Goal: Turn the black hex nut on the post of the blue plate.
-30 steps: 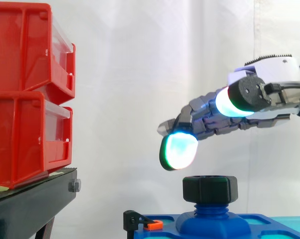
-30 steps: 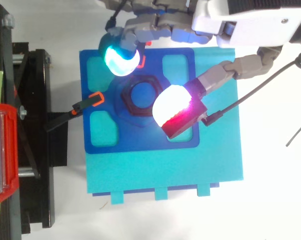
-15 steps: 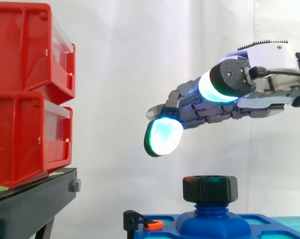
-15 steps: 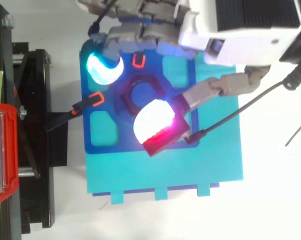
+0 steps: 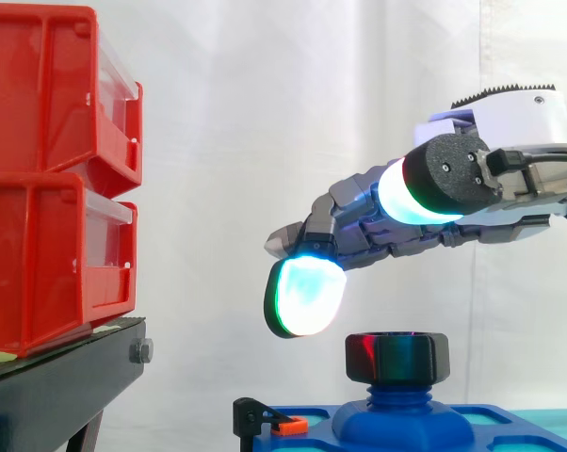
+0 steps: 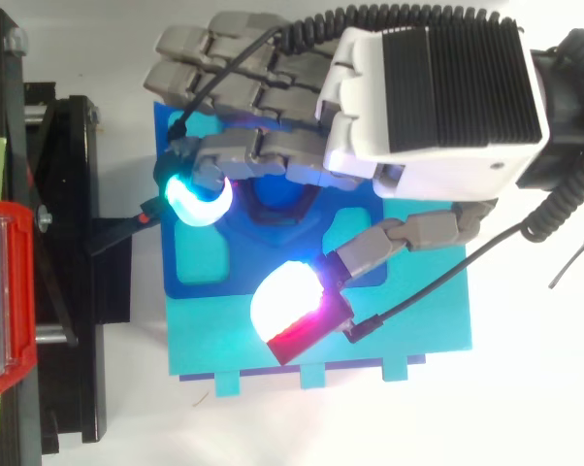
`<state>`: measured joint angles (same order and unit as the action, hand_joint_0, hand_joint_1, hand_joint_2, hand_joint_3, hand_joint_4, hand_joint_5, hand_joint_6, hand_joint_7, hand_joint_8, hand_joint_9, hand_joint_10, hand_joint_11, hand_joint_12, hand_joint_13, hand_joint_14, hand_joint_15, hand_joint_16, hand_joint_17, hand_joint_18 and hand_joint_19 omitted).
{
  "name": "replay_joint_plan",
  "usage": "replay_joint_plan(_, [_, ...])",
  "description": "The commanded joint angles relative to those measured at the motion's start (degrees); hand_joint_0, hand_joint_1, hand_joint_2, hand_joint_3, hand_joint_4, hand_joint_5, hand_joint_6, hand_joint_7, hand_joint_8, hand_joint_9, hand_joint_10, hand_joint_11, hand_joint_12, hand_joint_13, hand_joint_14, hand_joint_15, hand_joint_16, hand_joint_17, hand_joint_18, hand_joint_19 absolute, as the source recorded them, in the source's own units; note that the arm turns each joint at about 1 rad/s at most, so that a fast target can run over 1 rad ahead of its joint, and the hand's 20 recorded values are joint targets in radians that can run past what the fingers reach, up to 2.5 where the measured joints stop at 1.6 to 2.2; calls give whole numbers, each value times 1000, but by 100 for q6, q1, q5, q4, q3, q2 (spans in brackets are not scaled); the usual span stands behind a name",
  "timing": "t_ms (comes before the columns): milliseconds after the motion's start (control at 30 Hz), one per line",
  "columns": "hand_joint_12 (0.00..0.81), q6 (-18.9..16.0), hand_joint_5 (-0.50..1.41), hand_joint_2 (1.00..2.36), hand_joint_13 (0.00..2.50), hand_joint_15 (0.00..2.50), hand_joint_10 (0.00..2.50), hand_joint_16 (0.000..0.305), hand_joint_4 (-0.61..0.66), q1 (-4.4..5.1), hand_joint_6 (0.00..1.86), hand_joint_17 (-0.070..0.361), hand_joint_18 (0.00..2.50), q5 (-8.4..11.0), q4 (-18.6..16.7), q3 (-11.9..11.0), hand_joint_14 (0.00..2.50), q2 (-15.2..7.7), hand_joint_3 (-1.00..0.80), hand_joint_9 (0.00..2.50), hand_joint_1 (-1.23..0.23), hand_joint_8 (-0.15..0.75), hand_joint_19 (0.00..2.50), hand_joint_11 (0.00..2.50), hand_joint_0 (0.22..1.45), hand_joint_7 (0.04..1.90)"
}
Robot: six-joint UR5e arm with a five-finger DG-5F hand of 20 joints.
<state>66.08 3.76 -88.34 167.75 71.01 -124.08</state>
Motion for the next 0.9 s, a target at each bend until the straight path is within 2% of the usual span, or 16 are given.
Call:
replay_joint_plan(0, [361,-8,-204,1000,0,0,0,50,254,28,503,113,0,-8,91,1,0,-2,-500,0,-205,229,122,0,476,898])
replay_joint_plan(400, [359,-17,-202,1000,0,0,0,50,255,37,503,112,0,-17,170,1,0,-2,-500,0,-204,227,129,0,481,904])
replay_joint_plan(700, [359,-17,-201,1000,0,0,0,50,257,-33,504,111,0,-184,205,45,0,-2,-500,0,-202,228,128,0,483,901])
replay_joint_plan(867, [357,-17,-201,1000,0,0,0,49,260,-42,503,111,0,-184,21,124,0,-2,-500,0,-202,228,127,0,484,907])
